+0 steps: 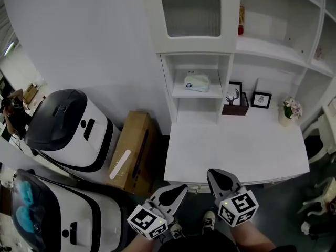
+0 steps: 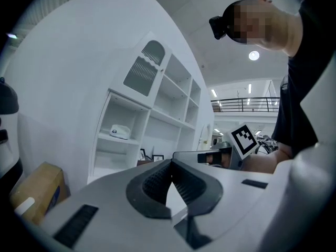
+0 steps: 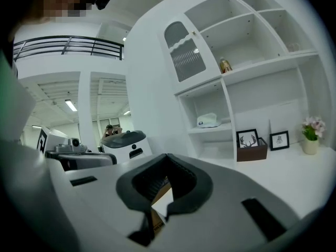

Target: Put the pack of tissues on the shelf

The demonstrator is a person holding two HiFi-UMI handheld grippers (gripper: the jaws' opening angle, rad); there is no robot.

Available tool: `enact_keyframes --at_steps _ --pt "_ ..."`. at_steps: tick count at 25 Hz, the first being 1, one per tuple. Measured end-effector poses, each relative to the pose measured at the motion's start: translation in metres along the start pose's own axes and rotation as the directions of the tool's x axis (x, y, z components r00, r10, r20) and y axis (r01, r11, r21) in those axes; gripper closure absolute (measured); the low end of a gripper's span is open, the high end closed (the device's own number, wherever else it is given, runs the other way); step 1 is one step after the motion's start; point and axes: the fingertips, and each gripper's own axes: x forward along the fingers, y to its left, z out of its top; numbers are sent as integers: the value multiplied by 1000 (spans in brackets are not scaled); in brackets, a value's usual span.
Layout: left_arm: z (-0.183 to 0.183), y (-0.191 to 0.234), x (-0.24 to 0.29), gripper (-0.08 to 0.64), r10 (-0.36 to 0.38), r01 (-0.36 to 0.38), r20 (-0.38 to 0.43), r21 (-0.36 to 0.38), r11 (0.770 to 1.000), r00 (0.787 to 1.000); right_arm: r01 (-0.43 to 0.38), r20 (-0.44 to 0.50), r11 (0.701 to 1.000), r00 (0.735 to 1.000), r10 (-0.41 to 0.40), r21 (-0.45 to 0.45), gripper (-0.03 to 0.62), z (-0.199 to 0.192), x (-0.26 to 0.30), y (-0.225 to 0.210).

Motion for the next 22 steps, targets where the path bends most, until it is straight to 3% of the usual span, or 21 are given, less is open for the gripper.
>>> enact_keyframes --at_steps 22 --pt "-12 -4 -82 555 -120 120 16 -6 993 993 116 -8 993 993 -117 -17 588 -31 -32 87"
